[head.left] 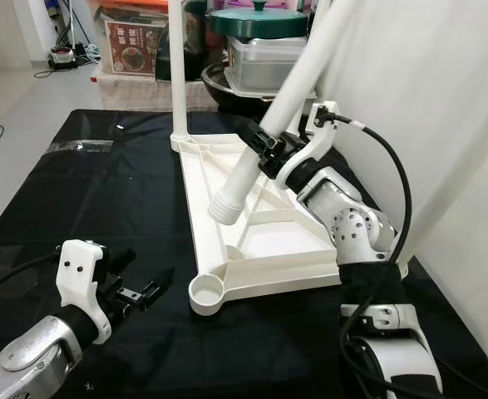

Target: Building children table

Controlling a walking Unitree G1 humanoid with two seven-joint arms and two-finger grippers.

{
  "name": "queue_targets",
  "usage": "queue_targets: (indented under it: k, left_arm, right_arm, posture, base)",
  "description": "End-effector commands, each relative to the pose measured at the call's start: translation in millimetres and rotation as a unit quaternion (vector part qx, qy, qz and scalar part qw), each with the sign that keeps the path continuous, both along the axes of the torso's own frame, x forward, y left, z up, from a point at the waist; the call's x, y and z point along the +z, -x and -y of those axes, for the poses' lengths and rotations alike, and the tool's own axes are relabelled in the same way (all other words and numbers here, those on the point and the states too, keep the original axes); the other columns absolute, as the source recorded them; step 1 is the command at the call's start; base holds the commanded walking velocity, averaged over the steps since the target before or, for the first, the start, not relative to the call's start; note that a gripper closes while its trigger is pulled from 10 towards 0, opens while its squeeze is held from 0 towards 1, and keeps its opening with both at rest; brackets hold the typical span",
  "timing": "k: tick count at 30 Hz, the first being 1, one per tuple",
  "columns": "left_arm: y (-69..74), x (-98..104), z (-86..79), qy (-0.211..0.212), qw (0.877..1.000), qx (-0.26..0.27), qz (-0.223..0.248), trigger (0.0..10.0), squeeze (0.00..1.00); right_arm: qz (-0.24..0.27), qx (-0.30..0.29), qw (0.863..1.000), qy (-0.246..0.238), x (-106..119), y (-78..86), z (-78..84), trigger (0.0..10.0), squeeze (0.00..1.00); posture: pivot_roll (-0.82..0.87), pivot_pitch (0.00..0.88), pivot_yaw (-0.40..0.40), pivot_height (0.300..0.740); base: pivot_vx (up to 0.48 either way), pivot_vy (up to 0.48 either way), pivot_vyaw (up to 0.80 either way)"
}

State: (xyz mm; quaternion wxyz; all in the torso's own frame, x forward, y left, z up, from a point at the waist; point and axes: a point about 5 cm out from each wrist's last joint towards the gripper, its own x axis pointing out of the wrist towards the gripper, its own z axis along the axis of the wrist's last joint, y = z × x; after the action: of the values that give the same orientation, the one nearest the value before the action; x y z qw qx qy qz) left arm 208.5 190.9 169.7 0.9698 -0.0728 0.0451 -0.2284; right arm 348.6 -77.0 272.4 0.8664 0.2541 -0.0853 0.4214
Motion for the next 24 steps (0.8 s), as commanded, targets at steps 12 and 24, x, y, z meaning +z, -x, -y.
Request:
queue_targets:
  k: [12, 24]
  left_arm:
    - [19.0, 2, 9.3, 0.014, 0.997, -0.081, 0.0, 10.0, 0.0]
    - [24.4, -1, 19.4, 0.03, 0.992, -0.126, -0.007, 10.0, 0.0]
  right_arm:
    - [0.187, 0.311, 0.929, -0.073, 76, 42.5, 26.8, 7.6, 0.0]
    - [0.272, 0.521, 0.807, -0.061, 102, 105.0, 6.6, 10.0, 0.0]
  posture:
    - [0.13, 0.0, -0.095, 0.74]
    - [0.14, 0.0, -0.091, 0.74]
  base:
    - [0.0, 0.0, 0.0]
    - [0.0, 0.0, 0.0]
